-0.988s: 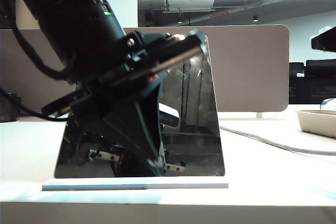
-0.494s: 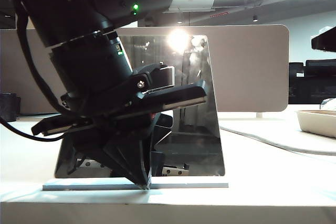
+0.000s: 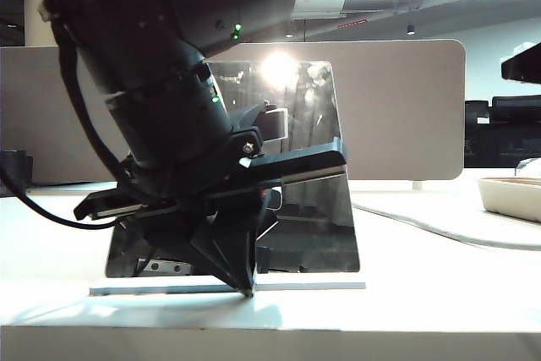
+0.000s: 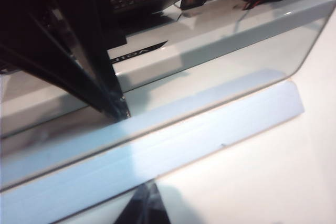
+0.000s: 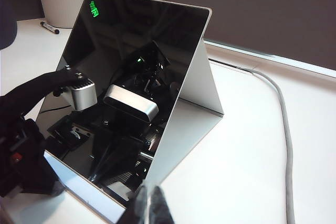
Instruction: Push the base of the mirror on the table to move it forward for a short distance.
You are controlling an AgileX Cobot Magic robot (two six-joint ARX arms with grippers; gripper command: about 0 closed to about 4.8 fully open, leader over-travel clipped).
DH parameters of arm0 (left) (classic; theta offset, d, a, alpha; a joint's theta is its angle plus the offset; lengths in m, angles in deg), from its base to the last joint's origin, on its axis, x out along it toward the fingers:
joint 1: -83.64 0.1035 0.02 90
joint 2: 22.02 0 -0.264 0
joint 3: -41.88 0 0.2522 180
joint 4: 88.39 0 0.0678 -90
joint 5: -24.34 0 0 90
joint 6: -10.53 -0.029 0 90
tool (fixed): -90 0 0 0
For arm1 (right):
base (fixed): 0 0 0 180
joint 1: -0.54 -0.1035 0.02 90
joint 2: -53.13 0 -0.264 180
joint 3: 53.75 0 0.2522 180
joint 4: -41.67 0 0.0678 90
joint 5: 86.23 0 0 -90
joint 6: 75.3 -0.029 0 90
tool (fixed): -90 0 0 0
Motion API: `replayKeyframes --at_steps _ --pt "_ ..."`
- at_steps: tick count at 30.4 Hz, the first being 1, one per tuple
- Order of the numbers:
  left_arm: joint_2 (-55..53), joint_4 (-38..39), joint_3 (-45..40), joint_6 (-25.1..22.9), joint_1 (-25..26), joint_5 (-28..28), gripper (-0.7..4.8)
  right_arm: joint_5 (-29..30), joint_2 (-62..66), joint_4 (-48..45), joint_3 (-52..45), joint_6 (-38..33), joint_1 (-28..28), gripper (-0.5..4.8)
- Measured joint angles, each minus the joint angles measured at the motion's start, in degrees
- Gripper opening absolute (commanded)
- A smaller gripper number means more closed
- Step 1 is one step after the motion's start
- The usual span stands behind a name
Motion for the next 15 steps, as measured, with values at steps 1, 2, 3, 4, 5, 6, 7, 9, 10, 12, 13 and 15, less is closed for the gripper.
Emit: replayKeyframes --at_steps 1,2,3,4,5,6,7,9,10,12,13,15 --pt "-0.2 -0.6 0.0 0.0 0.0 0.0 -0.01 0.0 0.0 0.0 0.0 0.0 0.0 0.22" --pt "-0.2 -0.9 0.0 0.0 0.0 -0.1 -0.01 0.0 0.0 0.0 0.0 0.0 0.0 0.22" --pt "-0.3 -1.0 0.1 0.0 0.0 -0.5 -0.01 0.0 0.0 0.0 0.0 0.0 0.0 0.22" --pt "-0.4 -0.9 0.3 0.0 0.2 -0.6 -0.01 0.0 0.0 0.0 0.0 0.0 0.0 0.22" --pt "-0.8 -0.7 0.9 0.0 0.9 -0.5 -0.01 0.0 0.0 0.0 0.0 0.0 0.0 0.22" --pt "-1.3 -0.9 1.4 0.0 1.7 -0.4 -0.01 0.0 0.0 0.0 0.0 0.0 0.0 0.22" --pt "-1.7 -0.9 1.9 0.0 3.1 0.1 -0.01 0.0 0.0 0.0 0.0 0.0 0.0 0.22" --pt "-2.2 -0.7 2.6 0.0 4.9 0.8 -0.01 0.0 0.0 0.0 0.0 0.0 0.0 0.22" --pt "-2.2 -0.7 2.7 -0.1 5.6 1.4 -0.01 0.0 0.0 0.0 0.0 0.0 0.0 0.22" --pt "-2.2 -0.7 2.7 -0.2 6.4 1.8 -0.01 0.0 0.0 0.0 0.0 0.0 0.0 0.22" --pt "-2.3 -0.7 2.8 -0.2 7.1 2.0 -0.01 0.0 0.0 0.0 0.0 0.0 0.0 0.22" --pt "-3.1 -1.7 3.3 -0.2 8.6 2.5 -0.01 0.0 0.0 0.0 0.0 0.0 0.0 0.22"
